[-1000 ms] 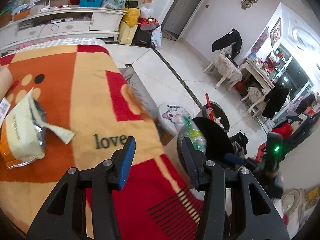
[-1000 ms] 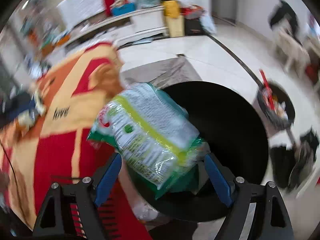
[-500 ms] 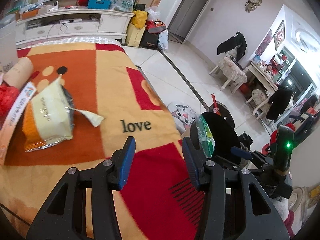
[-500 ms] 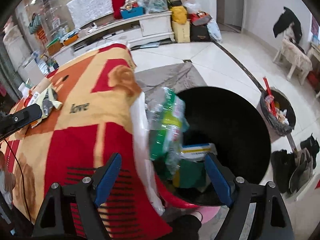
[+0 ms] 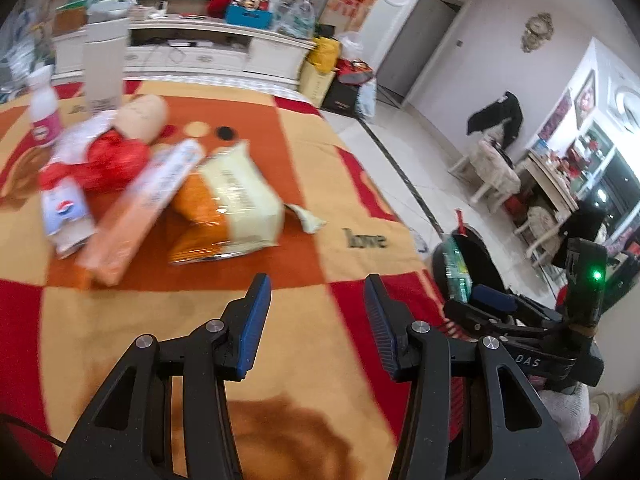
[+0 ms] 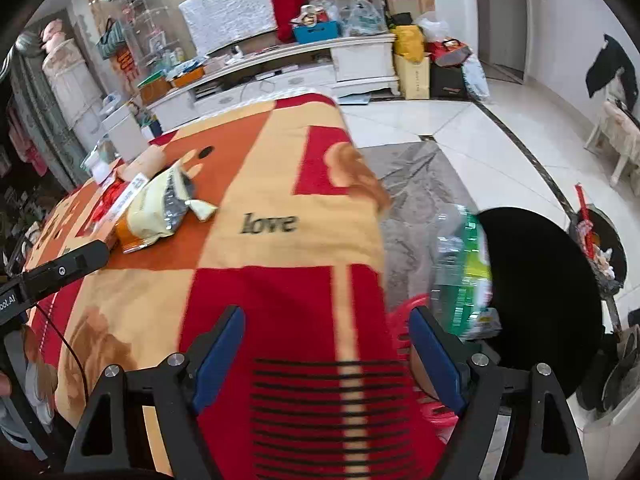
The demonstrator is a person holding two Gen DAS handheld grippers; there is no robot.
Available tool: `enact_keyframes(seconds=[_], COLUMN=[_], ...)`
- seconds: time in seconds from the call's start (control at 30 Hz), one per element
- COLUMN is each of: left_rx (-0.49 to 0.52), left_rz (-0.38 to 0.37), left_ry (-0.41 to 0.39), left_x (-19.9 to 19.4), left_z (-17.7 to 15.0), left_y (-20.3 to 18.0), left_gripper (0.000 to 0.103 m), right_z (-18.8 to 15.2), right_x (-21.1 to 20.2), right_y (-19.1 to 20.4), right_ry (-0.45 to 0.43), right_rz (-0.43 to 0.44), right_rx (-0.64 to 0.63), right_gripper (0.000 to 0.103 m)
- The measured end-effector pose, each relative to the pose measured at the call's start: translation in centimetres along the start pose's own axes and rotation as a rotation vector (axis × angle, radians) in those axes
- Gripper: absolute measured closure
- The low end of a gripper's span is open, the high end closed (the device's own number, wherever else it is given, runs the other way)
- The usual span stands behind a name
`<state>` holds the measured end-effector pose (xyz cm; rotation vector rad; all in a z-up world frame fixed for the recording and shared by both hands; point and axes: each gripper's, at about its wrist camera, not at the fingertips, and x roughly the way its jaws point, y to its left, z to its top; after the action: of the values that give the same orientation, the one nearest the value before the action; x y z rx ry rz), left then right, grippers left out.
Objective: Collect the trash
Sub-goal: 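Move both tools back over the blanket toward the remaining trash, then grasp the orange medicine box with left tool while right grasps cream snack bag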
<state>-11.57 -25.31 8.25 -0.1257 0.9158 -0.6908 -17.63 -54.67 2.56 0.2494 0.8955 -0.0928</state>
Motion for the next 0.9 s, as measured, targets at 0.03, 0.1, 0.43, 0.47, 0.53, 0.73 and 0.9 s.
enact_keyframes(seconds=[0.03,0.1,0.43,0.47,0.53,0.73,0.9], left_rx=[-0.005,-0.015,-0.113,-0.122,-0.138,-0.153,-0.109], left_rz=[0.014,0.037,0.159,0.170,0.185,0.119,0.061], left_ry=[-0.006,-0.014,-0.008,-0.005,0.008,0.010,0.066], left_x=[-0.5,-1.3,-5.0,-5.1,-5.1,-4.5,-1.3], left_z=[-0.2,-0.6,-2.7,-2.8,-2.6,-0.5,2.5], left_y=[0.7,2.0,10.3,11.0,12.2,12.9,11.6], left_gripper=[0.056,0.056,0.054,0.054,0.048,0.040,0.033], right_z=[0.0,0.1,1.2,1.2,1.3,2.7,3.9], right_x=[0.0,0.1,2.9,3.2,3.9,5.4,6.3], right_y=[0.7,2.1,8.6,8.9,10.1,12.5,12.9], right_ry=[-0.006,-0.027,0.007,0.013,0.028,0.036,0.042], right_rz=[0.007,0.023,0.119,0.127,0.147,0.166,0.167], right_rx=[-0.012,-0.035,-0.117,-0.123,-0.138,-0.170,-0.163], right_gripper=[0.020,0.020,0.020,0.020,0.020,0.020,0.020])
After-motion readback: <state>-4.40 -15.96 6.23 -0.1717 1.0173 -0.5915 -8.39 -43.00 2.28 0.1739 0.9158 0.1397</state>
